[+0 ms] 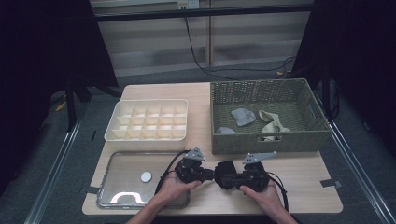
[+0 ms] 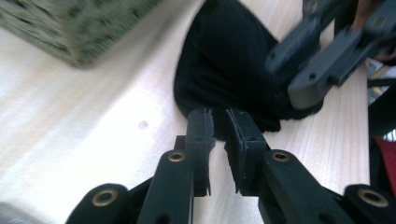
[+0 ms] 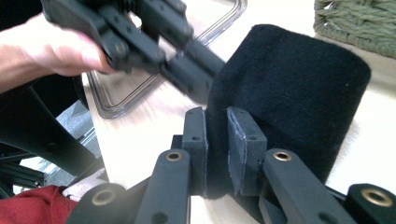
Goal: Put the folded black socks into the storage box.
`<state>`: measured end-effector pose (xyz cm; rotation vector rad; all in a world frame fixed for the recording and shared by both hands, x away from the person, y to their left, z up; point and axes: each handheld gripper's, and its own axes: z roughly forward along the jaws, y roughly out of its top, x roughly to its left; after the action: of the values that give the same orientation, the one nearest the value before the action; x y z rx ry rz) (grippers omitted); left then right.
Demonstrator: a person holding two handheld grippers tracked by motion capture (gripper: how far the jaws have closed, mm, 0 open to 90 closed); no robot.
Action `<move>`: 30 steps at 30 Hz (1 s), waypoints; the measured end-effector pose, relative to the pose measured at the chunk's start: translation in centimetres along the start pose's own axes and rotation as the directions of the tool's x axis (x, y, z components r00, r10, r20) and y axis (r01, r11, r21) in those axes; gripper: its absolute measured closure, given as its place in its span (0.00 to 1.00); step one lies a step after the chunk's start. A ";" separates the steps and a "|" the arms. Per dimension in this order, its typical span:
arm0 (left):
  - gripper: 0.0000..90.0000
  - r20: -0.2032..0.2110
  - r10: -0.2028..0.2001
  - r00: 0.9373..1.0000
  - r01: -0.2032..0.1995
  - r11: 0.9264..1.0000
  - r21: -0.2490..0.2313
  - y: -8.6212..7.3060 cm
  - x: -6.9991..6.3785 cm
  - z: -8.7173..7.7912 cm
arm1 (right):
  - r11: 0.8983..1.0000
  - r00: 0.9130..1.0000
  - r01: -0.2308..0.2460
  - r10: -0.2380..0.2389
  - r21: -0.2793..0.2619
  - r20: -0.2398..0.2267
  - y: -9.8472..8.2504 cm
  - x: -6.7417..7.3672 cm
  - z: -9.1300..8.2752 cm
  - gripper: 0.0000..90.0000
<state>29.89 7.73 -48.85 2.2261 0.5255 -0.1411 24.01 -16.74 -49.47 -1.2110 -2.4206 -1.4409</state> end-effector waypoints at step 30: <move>0.47 0.017 -0.035 0.999 0.035 0.999 0.000 1.8 0.7 1.7 | 0.999 1.000 0.025 -0.025 0.023 -0.018 -1.0 0.5 -0.3 0.88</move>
<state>31.41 5.64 -48.84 2.2139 0.5554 -0.1781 22.89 -16.93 -49.77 -1.1622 -2.4421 -1.4196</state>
